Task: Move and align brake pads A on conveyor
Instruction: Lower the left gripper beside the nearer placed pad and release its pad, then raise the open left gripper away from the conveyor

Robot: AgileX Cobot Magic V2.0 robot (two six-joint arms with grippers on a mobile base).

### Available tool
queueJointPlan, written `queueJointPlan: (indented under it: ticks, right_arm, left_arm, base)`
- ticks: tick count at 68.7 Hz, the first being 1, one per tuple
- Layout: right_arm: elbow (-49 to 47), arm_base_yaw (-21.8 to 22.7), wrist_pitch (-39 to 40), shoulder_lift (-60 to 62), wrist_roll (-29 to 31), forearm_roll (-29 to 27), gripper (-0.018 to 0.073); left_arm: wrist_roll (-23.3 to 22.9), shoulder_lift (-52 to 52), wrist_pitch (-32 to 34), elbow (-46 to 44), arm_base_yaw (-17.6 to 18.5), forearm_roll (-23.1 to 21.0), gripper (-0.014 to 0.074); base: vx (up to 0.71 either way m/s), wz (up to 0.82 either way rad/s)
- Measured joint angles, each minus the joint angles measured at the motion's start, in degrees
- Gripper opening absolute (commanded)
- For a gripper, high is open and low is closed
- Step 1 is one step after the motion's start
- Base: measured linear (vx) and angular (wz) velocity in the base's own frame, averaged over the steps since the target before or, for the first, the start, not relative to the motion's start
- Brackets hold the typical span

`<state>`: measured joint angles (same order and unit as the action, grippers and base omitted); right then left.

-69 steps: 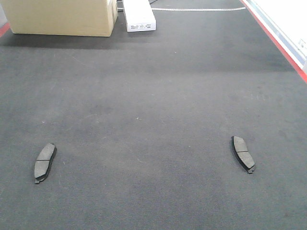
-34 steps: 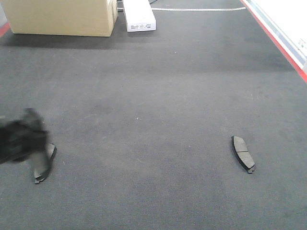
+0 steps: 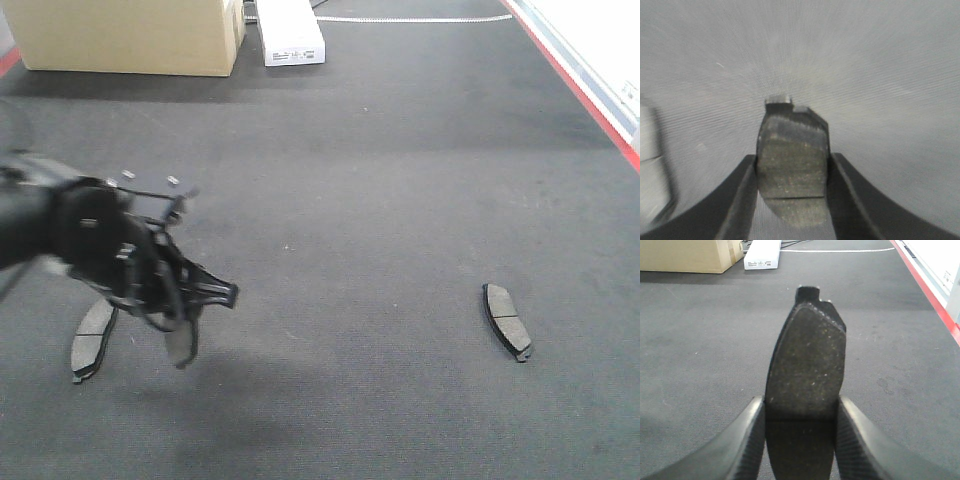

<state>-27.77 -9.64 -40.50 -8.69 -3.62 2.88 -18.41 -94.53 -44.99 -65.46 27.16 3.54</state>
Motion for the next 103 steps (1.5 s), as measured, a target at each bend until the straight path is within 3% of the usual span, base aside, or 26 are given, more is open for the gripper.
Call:
queueJointPlan:
  ticks: [13,30,47,67,78,84,103]
  right_arm:
    - [0.0,0.0,0.0,0.0,0.0,0.0,-0.0006]
    - [0.0,0.0,0.0,0.0,0.0,0.0,-0.0006]
    - [0.0,0.0,0.0,0.0,0.0,0.0,-0.0006]
    - [0.0,0.0,0.0,0.0,0.0,0.0,-0.0006]
    - [0.0,0.0,0.0,0.0,0.0,0.0,-0.0006]
    - [0.0,0.0,0.0,0.0,0.0,0.0,-0.0006]
    - [0.0,0.0,0.0,0.0,0.0,0.0,-0.0006]
  left_arm:
    - [-0.23,-7.3,3.38,-2.83,0.0,-0.58,0.0227]
    - [-0.23,-15.69,0.12,-9.41,0.0,-1.21,0.0456]
    - [-0.23,-17.13,-2.23,-13.06,1.09,-0.1,0.0504]
    - [-1.57,-3.73,-3.36,-11.87,6.77,3.77,0.0503]
    - [-9.45,7.04,-3.38,-6.14,8.6,10.13,0.0503]
    - [-11.53,13.03,-3.31,-2.2,9.11,12.18,0.0503]
    - [-9.74,31.61,0.94,11.34,10.08,13.1,0.0503]
  base:
    - [0.0,0.0]
    - [0.0,0.0]
    - [0.0,0.0]
    - [0.0,0.0]
    - [0.0,0.0]
    - [0.0,0.0]
    - [0.0,0.0]
